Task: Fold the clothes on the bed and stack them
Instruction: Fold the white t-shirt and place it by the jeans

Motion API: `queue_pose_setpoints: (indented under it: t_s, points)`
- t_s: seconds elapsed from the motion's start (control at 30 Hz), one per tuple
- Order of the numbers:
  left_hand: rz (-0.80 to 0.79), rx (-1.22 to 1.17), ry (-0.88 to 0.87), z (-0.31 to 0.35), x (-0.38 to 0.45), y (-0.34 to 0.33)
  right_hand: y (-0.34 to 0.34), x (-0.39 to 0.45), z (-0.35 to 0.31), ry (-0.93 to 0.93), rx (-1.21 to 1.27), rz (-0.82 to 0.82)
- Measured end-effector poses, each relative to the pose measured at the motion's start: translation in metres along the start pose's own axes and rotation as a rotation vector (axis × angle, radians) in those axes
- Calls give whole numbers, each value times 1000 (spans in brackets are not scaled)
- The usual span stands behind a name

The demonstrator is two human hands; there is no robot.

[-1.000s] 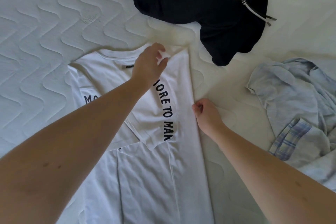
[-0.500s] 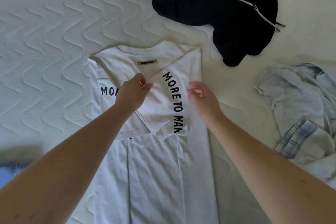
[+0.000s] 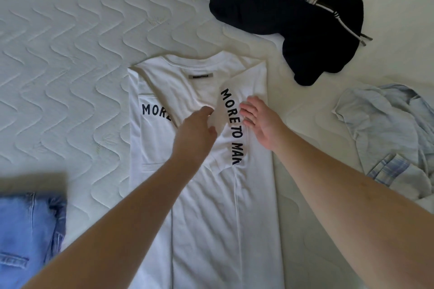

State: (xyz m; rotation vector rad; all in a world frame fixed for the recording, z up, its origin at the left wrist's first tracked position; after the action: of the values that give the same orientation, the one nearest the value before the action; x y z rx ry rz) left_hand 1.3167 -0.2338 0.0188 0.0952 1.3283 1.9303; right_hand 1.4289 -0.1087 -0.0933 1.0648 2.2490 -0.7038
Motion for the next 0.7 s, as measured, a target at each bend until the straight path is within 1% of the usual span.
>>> queue_pose_setpoints:
  t_s: [0.1,0.17,0.23,0.3,0.33,0.4,0.43,0.47,0.53,0.63,0.7]
  points:
    - [-31,57,-82,34,-14,-29,2,2,3,-16,100,-14]
    - [-109,81,-193,56,-27,-54,6,2,5,-60,157,-15]
    - [-223,79,-271,65,-40,-77,14,1,6,-104,169,8]
    - [-256,112,-310,61,-49,-87,23,3,3,-95,139,43]
    - [-229,131,-322,55,-52,-87,28,4,0,-65,52,64]
    - [-130,134,-322,41,-52,-77,39,5,-13,35,-326,92]
    - [-86,123,-303,33,-50,-72,41,6,-20,106,-509,96]
    - [-54,112,-274,24,-47,-68,41,6,-25,162,-617,94]
    - [-55,66,-178,5,-41,-66,38,6,-30,215,-711,91]
    - [-147,-160,49,-21,-30,-74,39,9,-35,238,-765,136]
    - [-202,-196,144,-31,-25,-83,40,11,-36,220,-665,159]
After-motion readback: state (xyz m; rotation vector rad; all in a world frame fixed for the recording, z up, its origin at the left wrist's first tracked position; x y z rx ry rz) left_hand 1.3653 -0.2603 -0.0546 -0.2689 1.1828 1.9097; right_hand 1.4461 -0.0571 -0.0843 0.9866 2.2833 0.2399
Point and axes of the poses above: each hand's wrist, its own x-axis towards the middle knuckle, its own y-axis out of the back of the hand, z = x × y, the point moved 10 cm from there along x, towards the middle knuckle, and after that the axes turned 6 degrees about y, right-handed, at the moved point
